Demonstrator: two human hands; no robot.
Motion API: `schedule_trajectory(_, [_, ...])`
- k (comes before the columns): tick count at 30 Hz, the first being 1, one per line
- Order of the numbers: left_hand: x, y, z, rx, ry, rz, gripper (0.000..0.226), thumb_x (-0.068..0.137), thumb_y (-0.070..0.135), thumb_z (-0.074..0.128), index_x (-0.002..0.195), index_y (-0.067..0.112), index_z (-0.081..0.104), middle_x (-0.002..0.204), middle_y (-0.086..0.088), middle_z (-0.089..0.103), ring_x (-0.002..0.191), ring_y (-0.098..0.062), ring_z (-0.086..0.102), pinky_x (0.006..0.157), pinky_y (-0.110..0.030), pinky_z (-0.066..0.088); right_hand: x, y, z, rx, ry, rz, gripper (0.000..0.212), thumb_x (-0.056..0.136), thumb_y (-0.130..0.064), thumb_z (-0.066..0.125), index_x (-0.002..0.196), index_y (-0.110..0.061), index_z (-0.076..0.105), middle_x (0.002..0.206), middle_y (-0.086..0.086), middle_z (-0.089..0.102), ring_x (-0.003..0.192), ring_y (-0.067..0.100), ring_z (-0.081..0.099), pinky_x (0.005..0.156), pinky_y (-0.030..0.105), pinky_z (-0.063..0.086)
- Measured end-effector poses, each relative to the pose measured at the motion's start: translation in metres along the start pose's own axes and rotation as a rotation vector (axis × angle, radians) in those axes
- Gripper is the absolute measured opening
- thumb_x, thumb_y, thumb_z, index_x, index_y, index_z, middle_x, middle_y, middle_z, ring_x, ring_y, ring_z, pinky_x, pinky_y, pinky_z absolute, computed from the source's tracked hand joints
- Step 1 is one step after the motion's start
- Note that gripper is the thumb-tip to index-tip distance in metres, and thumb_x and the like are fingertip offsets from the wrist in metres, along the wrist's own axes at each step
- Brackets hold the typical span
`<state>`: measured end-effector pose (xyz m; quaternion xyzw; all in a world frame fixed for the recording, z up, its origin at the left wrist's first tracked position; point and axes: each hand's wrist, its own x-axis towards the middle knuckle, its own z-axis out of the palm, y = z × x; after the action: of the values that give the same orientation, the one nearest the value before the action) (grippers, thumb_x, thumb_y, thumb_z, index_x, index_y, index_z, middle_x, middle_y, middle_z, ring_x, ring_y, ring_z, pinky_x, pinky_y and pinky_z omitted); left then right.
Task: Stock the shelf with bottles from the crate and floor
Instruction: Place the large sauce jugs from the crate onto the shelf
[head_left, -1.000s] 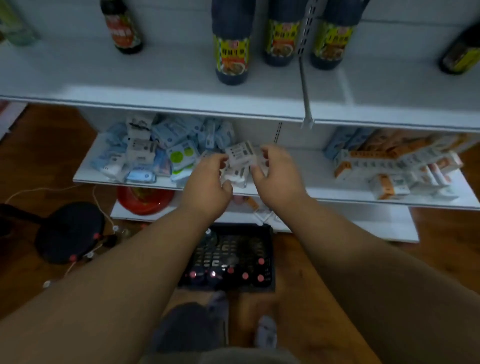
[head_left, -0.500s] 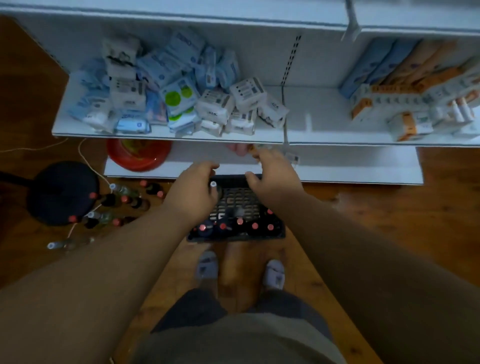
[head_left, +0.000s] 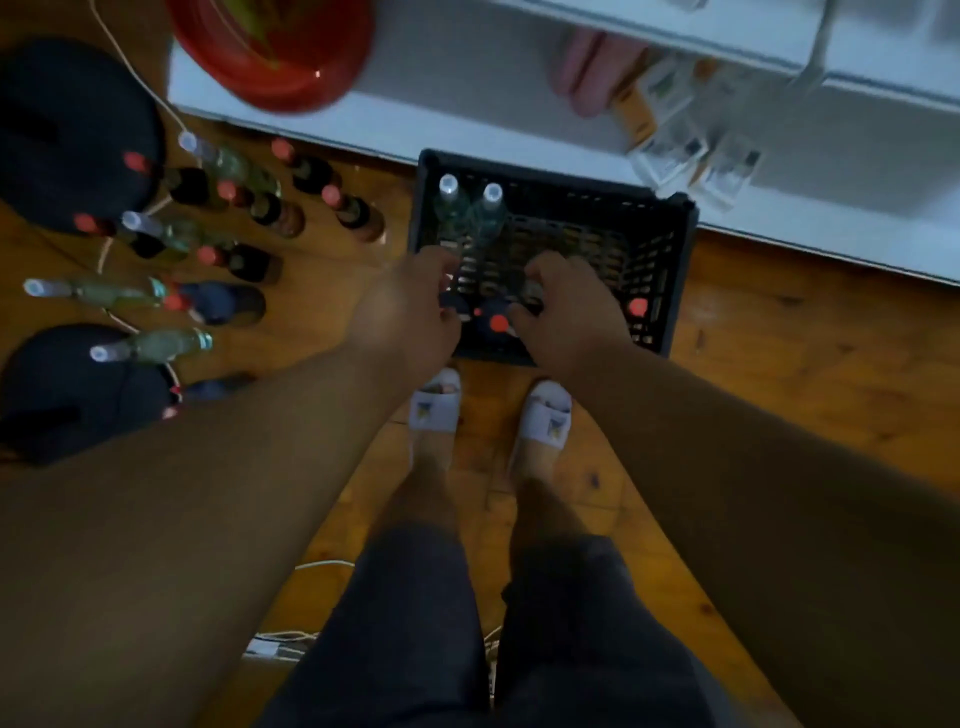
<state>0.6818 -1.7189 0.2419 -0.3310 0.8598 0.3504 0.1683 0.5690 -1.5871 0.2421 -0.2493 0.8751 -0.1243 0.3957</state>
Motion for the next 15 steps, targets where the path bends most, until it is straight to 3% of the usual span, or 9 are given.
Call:
schedule_trajectory(5, [0.045, -0.051, 0.067, 0.05, -0.092, -0.079, 0.047, 0.09, 0.017, 0.058, 0.135, 0.02, 0.048, 0.124, -0.007, 0.056, 0.101, -0.026, 0.059, 0.083, -0.043, 0.055, 0.059, 0.034, 0.078, -0.059, -0.097, 0.021, 0.039, 0.098, -0.032, 0.056, 0.132, -0.015, 0.048, 0.13, 0.012, 0.048, 0.107, 0.031, 0.055, 0.074, 0.032, 0.038])
schedule_trajectory(11, [0.09, -0.083, 0.133, 0.194, -0.221, -0.06, 0.054, 0.093, 0.025, 0.058, 0.143, 0.019, 0.04, 0.142, -0.012, 0.041, 0.119, -0.032, 0.05, 0.083, -0.03, 0.038, 0.111, 0.086, 0.141, -0.103, -0.207, 0.103, 0.06, 0.096, -0.034, 0.059, 0.145, -0.012, 0.035, 0.141, 0.015, 0.044, 0.115, 0.035, 0.053, 0.078, 0.037, 0.045])
schedule_trajectory(13, [0.103, -0.091, 0.152, 0.281, -0.238, -0.083, 0.053, 0.093, 0.029, 0.056, 0.142, 0.018, 0.041, 0.141, -0.014, 0.039, 0.122, -0.034, 0.045, 0.088, -0.033, 0.038, 0.126, 0.098, 0.154, -0.081, -0.25, 0.152, 0.054, 0.096, -0.035, 0.059, 0.141, -0.011, 0.039, 0.129, 0.012, 0.05, 0.1, 0.031, 0.056, 0.072, 0.035, 0.044])
schedule_trajectory(15, [0.117, -0.097, 0.165, 0.519, -0.254, -0.083, 0.052, 0.091, 0.035, 0.054, 0.139, 0.016, 0.043, 0.139, -0.017, 0.036, 0.124, -0.037, 0.038, 0.1, -0.043, 0.039, 0.139, 0.106, 0.165, -0.099, -0.287, 0.193, 0.032, 0.097, -0.035, 0.057, 0.117, -0.011, 0.051, 0.098, 0.004, 0.05, 0.076, 0.024, 0.05, 0.06, 0.03, 0.04])
